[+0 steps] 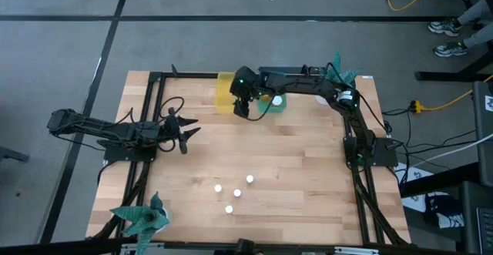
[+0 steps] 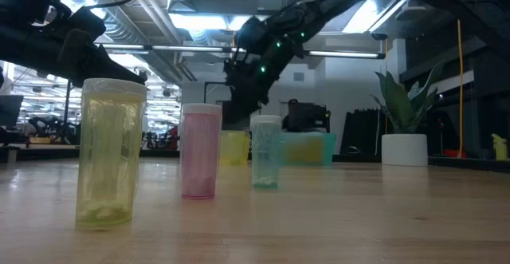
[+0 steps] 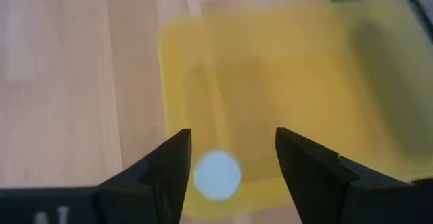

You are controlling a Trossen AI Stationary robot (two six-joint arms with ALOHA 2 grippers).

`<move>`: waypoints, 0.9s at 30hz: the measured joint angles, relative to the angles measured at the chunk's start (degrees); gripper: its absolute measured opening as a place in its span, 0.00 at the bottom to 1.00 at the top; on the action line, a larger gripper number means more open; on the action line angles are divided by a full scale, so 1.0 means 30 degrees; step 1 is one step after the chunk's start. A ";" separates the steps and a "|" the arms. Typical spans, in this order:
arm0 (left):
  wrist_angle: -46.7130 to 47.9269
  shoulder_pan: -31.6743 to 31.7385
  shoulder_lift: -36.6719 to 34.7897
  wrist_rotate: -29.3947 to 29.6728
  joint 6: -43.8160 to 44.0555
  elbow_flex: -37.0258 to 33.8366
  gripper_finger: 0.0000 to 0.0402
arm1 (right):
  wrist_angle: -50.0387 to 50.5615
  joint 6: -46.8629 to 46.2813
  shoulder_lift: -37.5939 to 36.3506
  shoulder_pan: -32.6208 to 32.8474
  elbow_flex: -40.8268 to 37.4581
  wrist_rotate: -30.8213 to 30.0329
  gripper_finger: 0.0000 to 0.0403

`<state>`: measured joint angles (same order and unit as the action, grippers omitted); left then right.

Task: Pick and place medicine bottles into bin by pill shape (circle, oval)
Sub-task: Adjust the yellow bin

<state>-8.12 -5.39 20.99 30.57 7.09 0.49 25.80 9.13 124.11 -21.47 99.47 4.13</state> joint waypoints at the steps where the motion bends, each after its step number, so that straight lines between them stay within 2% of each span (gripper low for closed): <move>1: 0.0000 0.0000 -0.0003 0.0005 0.0000 0.0005 0.37 | 0.0337 -0.0012 0.0000 0.0000 0.0449 -0.0005 0.53; 4: 0.0000 0.0007 -0.0004 0.0006 0.0000 0.0002 0.37 | 0.2935 -0.1129 0.0000 0.0000 0.2279 -0.0005 0.52; 9: 0.0000 0.0007 0.0001 0.0000 0.0321 0.0007 0.37 | 0.9234 -0.4586 0.0000 0.0083 0.5393 0.0083 0.50; 13: -0.0039 0.0003 0.0001 0.0000 0.1714 0.0002 0.37 | 1.4345 -0.4941 -0.0038 0.0752 0.6834 0.0085 0.49; 17: -0.0080 0.0290 0.0138 -0.0404 0.3085 0.0152 0.37 | 1.7927 -0.4803 -0.0339 0.1854 0.7317 0.0171 0.47; 20: 0.0015 0.0721 0.0848 -0.1673 0.3612 0.0740 0.37 | 1.9470 -0.4484 -0.0809 0.2733 0.7329 0.0141 0.45; 24: 0.0071 0.1334 0.2711 -0.2256 0.3522 0.2205 0.37 | 2.0879 -0.4386 -0.1671 0.4003 0.7326 -0.0199 0.43; 27: 0.0774 0.1941 0.4382 -0.2966 0.3509 0.3503 0.37 | 2.1376 -0.4111 -0.2595 0.4926 0.7166 -0.2252 0.41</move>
<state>-5.80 0.43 34.14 21.67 17.62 11.00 89.93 -3.21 116.33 -6.70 120.97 -2.62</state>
